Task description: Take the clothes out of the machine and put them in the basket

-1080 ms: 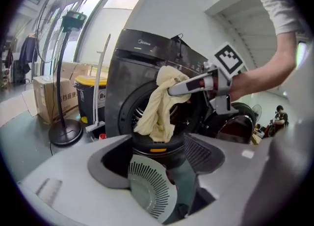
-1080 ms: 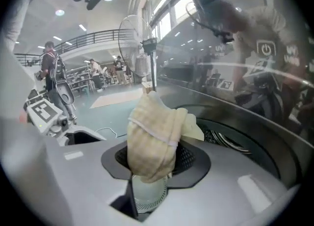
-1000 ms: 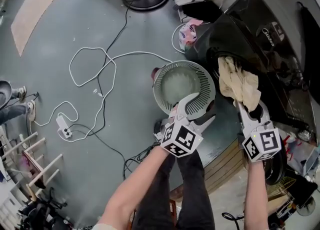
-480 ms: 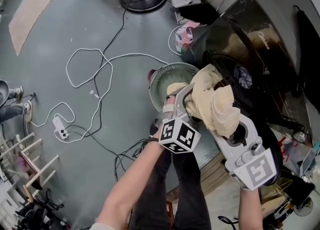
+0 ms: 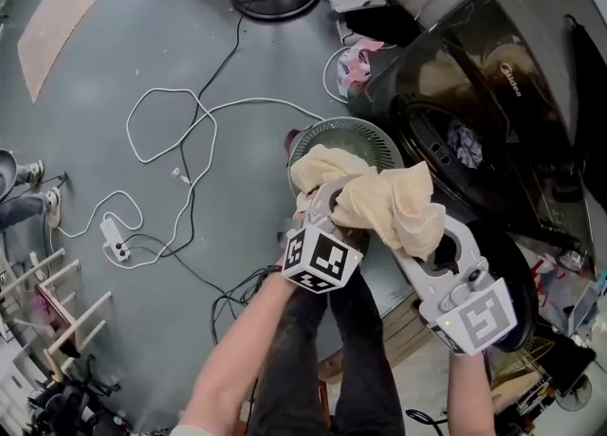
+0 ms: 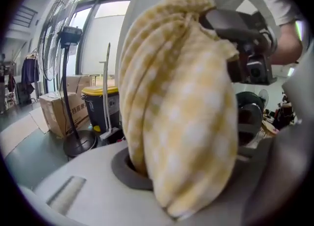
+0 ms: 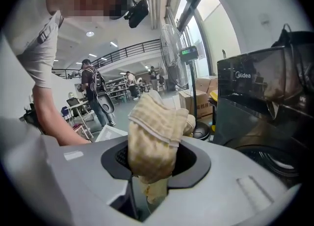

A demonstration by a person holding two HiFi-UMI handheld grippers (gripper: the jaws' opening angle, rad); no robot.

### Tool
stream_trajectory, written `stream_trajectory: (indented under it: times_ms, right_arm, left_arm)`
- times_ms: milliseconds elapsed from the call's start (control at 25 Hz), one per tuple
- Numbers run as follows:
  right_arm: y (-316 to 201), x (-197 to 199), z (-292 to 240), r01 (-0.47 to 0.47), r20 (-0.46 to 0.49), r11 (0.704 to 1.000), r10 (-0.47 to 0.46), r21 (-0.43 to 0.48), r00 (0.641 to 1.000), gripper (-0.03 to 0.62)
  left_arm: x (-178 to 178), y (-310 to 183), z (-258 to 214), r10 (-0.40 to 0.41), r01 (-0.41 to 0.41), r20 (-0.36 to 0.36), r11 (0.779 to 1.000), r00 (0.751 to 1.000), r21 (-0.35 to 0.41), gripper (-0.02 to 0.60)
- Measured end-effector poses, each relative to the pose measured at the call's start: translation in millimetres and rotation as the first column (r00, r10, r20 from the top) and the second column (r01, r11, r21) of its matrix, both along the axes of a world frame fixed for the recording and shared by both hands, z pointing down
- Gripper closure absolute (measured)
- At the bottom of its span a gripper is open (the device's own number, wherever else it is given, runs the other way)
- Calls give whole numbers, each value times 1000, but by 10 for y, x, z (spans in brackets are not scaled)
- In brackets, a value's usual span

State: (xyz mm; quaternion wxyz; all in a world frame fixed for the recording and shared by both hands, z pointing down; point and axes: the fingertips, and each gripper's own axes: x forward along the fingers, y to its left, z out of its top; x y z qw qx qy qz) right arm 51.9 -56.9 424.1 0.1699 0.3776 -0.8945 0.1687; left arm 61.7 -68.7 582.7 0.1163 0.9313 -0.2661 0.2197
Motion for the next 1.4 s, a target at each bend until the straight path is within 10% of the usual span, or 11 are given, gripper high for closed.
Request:
stream_trajectory:
  times_ms: [320, 480, 1400]
  right_arm:
    - [7, -73, 364, -53, -17, 996, 52, -78, 999, 459]
    - [72, -107, 488, -39, -47, 994, 35, -105, 998, 461]
    - [-29, -111, 1259, -105, -145, 974, 76, -201, 986, 459]
  left_arm:
    - [-113, 124, 400, -16, 19, 29, 993, 999, -114, 423]
    - [-106, 226, 588, 34, -23, 59, 983, 998, -180, 307]
    - [-410, 255, 553, -41, 46, 30, 982, 999, -182, 290]
